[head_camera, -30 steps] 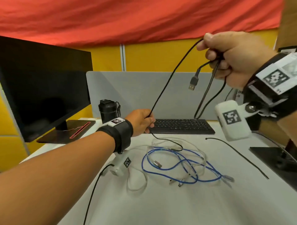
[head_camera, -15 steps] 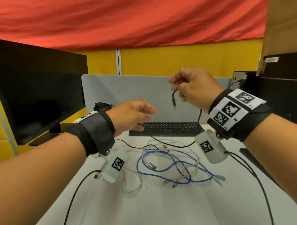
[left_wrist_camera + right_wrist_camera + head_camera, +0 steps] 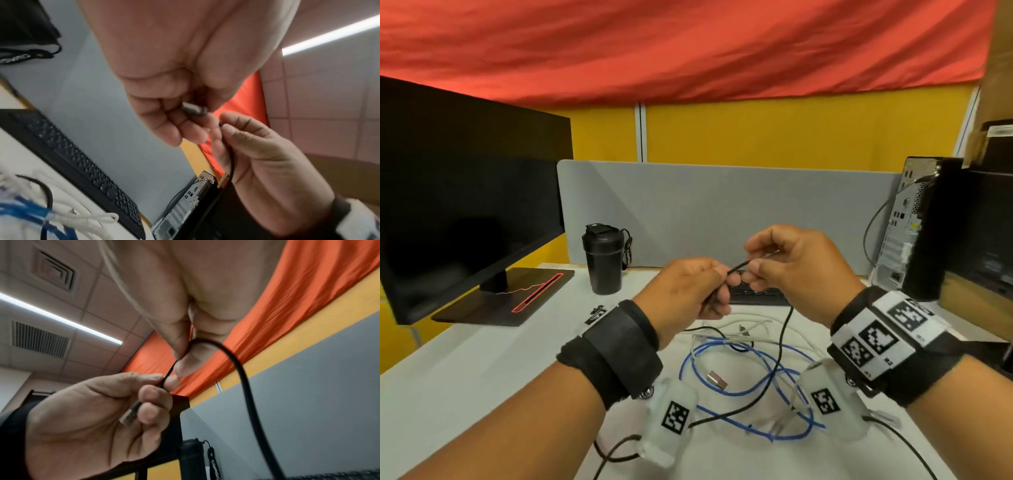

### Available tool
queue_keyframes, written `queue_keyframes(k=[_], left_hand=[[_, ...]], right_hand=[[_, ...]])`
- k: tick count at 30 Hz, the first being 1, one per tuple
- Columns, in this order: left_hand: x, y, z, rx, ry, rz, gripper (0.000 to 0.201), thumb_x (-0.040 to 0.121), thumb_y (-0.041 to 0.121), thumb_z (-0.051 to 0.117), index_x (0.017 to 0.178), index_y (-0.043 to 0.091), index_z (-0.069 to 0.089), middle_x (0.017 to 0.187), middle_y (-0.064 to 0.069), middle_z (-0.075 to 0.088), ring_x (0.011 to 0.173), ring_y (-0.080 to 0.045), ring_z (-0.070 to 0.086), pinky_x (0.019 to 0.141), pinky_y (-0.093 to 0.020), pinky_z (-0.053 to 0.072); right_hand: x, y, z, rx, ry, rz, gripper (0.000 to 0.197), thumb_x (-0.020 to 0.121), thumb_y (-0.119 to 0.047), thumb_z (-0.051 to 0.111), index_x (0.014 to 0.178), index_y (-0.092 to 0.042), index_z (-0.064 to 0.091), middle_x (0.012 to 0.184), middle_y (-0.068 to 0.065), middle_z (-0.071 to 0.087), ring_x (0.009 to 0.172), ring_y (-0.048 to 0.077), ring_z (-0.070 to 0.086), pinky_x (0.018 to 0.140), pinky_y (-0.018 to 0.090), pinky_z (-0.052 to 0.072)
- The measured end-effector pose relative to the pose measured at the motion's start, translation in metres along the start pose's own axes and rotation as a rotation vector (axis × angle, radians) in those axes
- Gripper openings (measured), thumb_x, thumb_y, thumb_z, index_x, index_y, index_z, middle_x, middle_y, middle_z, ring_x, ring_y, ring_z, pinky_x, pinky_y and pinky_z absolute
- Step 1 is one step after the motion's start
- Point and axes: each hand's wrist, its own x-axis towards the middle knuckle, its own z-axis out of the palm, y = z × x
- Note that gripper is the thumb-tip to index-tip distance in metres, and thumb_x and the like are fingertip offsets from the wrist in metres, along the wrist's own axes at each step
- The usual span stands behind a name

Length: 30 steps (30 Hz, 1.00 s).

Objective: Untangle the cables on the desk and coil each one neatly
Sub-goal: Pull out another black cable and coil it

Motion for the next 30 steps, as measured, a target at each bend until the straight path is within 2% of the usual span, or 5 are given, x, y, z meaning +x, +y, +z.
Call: queue_keyframes(k=[9,14,20,26,30], left_hand=[[0.015,-0.034,-0.018,-0.53,-0.15,-0.114,0.029,0.1,0.024,0.046,0.09,0.014,0.071,0.069,0.002,0.052,0.059,-0.013,0.049,0.06,-0.028,0.049],[0.017,-0.052,-0.031,-0.788,-0.049,-0.042,0.024,0.094,0.021,0.052,0.088,0.015,0.075,0.08,-0.004,0.067,0.067,-0.016,0.065,0.064,-0.028,0.057],[0.019,-0.049,-0.041,-0.897,0.018,0.067,0.014,0.092,0.019,0.052,0.096,0.012,0.063,0.115,-0.012,0.073,0.096,-0.021,0.074,0.076,-0.03,0.06],[0.019,-0.055,-0.032,-0.295,0.125,0.203,0.014,0.098,0.004,0.054,0.104,-0.001,0.066,0.119,-0.004,0.073,0.112,-0.019,0.069,0.092,-0.03,0.057],[0.017,-0.056,-0.032,0.08,0.084,0.196,0.014,0.095,0.019,0.061,0.093,0.017,0.075,0.109,-0.001,0.076,0.102,-0.018,0.071,0.086,-0.031,0.057]], right_hand=[[0.019,0.047,0.032,-0.19,0.366,-0.038,0.018,0.077,-0.036,0.079,0.069,-0.024,0.068,0.061,-0.006,0.065,0.055,0.003,0.057,0.05,0.012,0.044],[0.014,0.068,0.056,-0.113,0.041,0.198,0.014,0.089,-0.03,0.068,0.079,-0.025,0.075,0.067,-0.007,0.07,0.055,-0.001,0.059,0.059,0.019,0.044],[-0.003,0.06,0.061,-0.329,-0.521,0.075,0.023,0.1,-0.022,0.051,0.1,-0.04,0.066,0.082,-0.009,0.072,0.076,-0.007,0.061,0.071,0.01,0.041],[-0.014,0.03,0.054,-0.503,-0.44,-0.163,0.03,0.094,-0.036,0.057,0.073,-0.016,0.065,0.062,-0.002,0.057,0.06,0.011,0.052,0.058,0.026,0.042],[-0.014,0.029,0.042,0.092,-0.208,0.054,0.018,0.087,-0.021,0.067,0.074,-0.011,0.073,0.047,-0.011,0.055,0.04,0.004,0.044,0.04,0.015,0.035]])
